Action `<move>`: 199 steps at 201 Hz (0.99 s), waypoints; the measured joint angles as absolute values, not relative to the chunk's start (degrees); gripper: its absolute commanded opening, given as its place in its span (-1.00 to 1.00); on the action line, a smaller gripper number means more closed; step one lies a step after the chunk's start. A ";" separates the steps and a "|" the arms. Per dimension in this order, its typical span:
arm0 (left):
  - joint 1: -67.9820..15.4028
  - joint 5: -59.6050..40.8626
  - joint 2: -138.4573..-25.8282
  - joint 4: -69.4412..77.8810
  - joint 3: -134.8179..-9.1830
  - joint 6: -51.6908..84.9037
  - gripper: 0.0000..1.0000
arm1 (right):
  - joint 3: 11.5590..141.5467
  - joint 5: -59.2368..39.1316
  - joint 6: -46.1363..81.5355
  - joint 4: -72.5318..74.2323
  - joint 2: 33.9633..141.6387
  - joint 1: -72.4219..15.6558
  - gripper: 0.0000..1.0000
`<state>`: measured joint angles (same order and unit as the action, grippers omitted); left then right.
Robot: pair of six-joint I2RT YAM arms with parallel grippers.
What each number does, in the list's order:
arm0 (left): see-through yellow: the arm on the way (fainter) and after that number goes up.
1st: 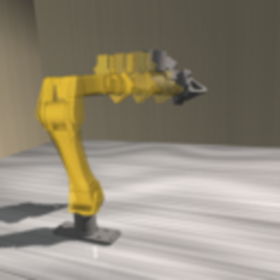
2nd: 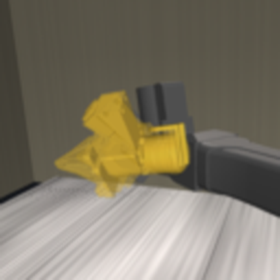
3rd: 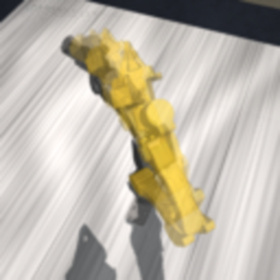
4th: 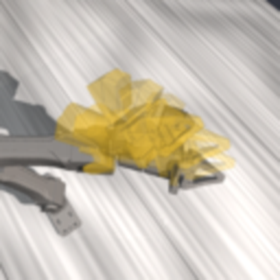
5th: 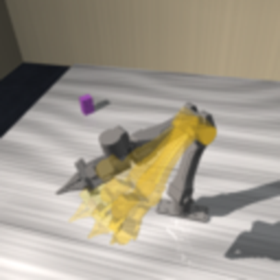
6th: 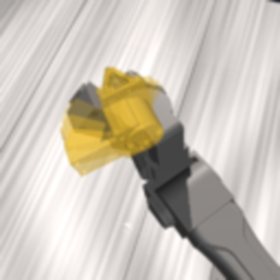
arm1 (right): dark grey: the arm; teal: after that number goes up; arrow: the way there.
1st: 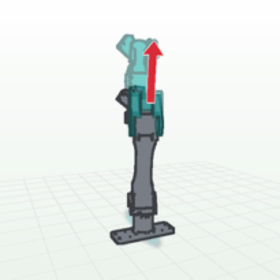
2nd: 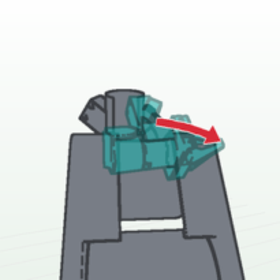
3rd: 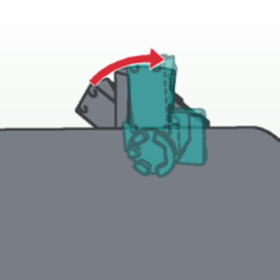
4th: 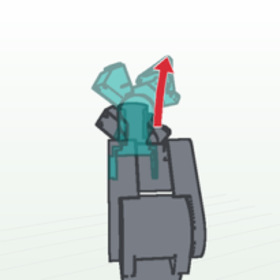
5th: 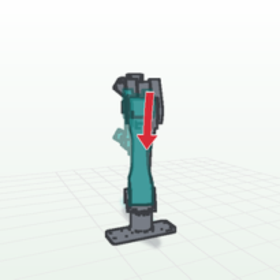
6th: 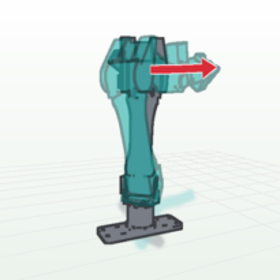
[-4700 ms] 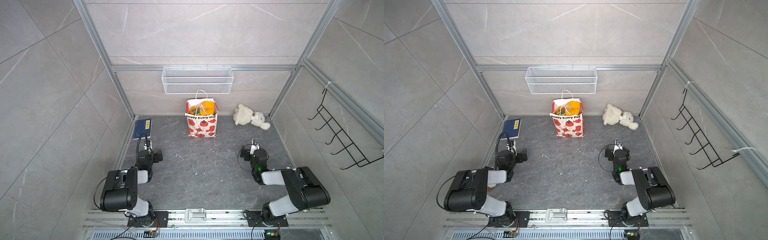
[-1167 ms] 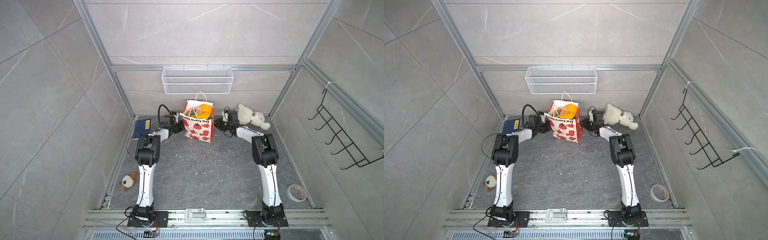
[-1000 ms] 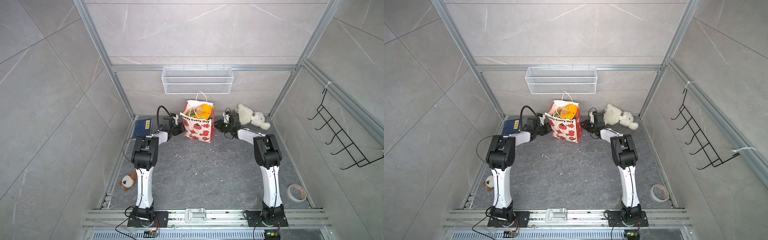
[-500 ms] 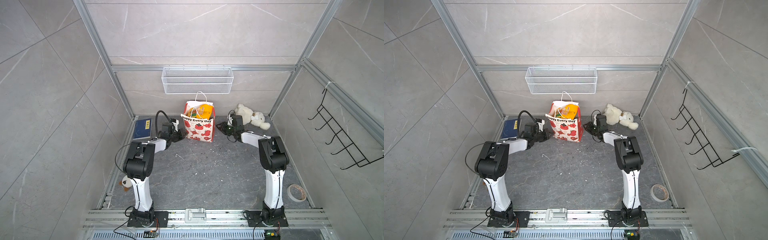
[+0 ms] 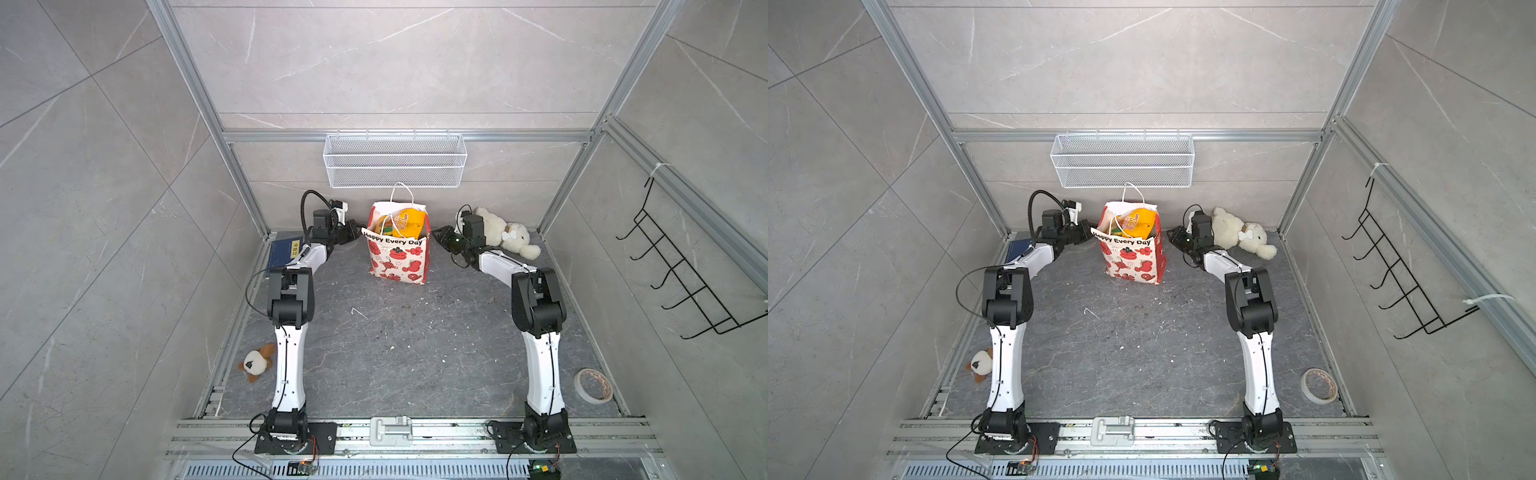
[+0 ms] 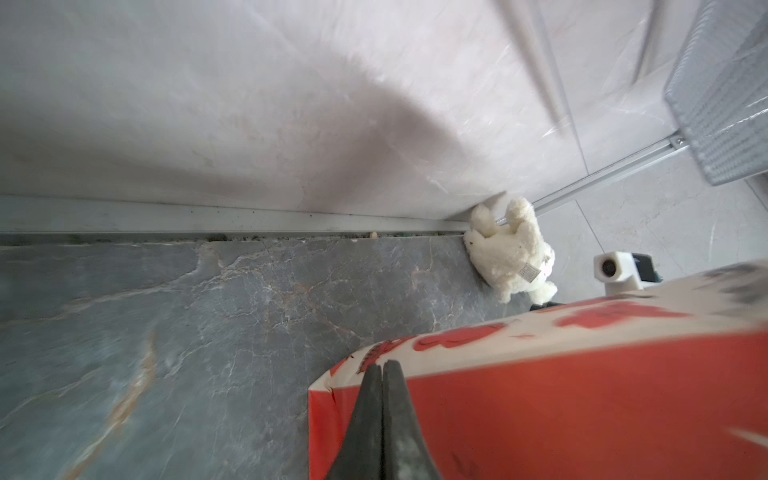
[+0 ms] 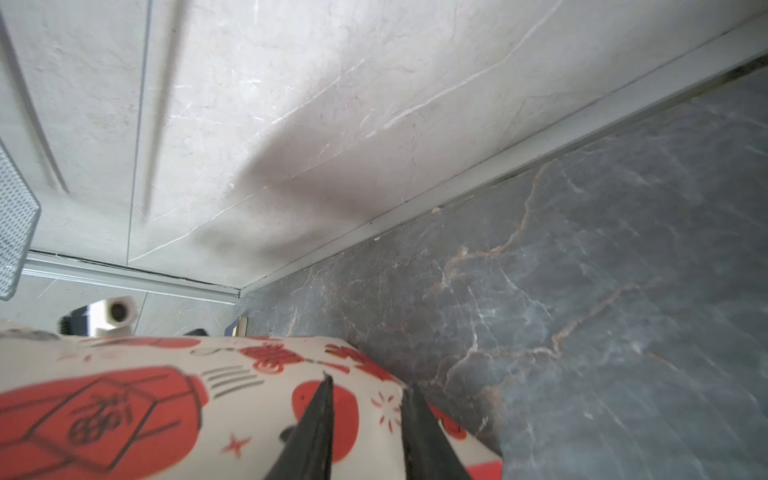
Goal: Take the snacks out of the paper bag
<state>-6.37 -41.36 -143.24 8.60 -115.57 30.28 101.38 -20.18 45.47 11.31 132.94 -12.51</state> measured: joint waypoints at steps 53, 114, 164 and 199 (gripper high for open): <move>-9.06 -45.74 -154.95 7.27 -126.63 33.36 -1.00 | 110.74 -21.71 45.50 7.42 140.14 -12.53 -0.40; -10.11 -47.35 -161.84 6.98 -137.58 35.11 -1.00 | 128.99 -24.23 45.39 0.78 150.82 -12.95 -0.36; -10.26 -48.56 -161.80 7.07 -137.21 34.48 -1.00 | 155.98 -28.99 45.21 -8.49 165.60 -13.28 -0.36; -10.26 -48.60 -158.28 10.63 -127.22 32.16 -1.00 | 158.76 -31.62 44.80 -10.90 167.22 -13.67 -0.35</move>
<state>-10.26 -48.60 -158.28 10.63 -127.22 32.16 158.76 -31.62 44.80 -10.90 167.22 -13.67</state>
